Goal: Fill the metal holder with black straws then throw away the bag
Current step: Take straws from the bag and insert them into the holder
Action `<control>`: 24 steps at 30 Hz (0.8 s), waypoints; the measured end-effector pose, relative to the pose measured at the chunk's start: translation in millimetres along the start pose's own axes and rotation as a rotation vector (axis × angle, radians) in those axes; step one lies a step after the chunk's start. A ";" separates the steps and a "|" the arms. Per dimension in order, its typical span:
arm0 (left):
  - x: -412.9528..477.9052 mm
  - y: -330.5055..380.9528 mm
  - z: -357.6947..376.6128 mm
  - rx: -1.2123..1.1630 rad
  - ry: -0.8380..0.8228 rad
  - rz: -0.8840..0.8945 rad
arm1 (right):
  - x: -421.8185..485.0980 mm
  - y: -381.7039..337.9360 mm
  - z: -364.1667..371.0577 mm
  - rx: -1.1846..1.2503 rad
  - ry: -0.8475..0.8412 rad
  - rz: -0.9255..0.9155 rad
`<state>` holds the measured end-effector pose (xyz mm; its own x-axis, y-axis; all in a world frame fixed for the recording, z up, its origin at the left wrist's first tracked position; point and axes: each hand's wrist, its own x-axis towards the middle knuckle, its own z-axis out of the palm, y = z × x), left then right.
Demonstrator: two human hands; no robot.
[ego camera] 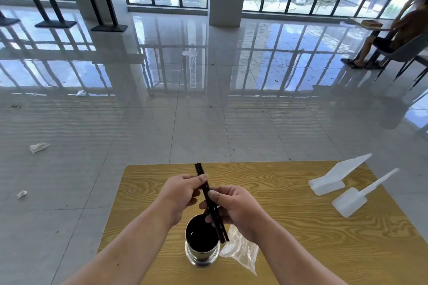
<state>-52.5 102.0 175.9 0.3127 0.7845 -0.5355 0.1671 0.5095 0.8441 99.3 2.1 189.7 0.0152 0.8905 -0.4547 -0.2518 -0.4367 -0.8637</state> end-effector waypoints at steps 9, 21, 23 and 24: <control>-3.5 1.7 4.7 -0.254 0.042 -0.276 | -7.3 -4.0 11.4 -0.208 -0.001 -0.240; -17.2 2.3 -0.2 0.077 -0.148 -0.357 | 12.3 -26.8 17.1 -0.501 0.282 -0.490; -17.8 2.6 0.5 0.204 -0.070 -0.237 | 14.1 -32.4 13.1 -0.344 0.269 -0.396; -16.8 2.0 1.1 0.247 -0.013 -0.126 | 13.9 -34.6 10.3 -0.254 0.263 -0.331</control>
<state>-56.4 89.5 186.6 0.2868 0.7148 -0.6378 0.4276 0.5002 0.7529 98.3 30.9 215.5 0.3061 0.9387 -0.1586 0.0511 -0.1826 -0.9819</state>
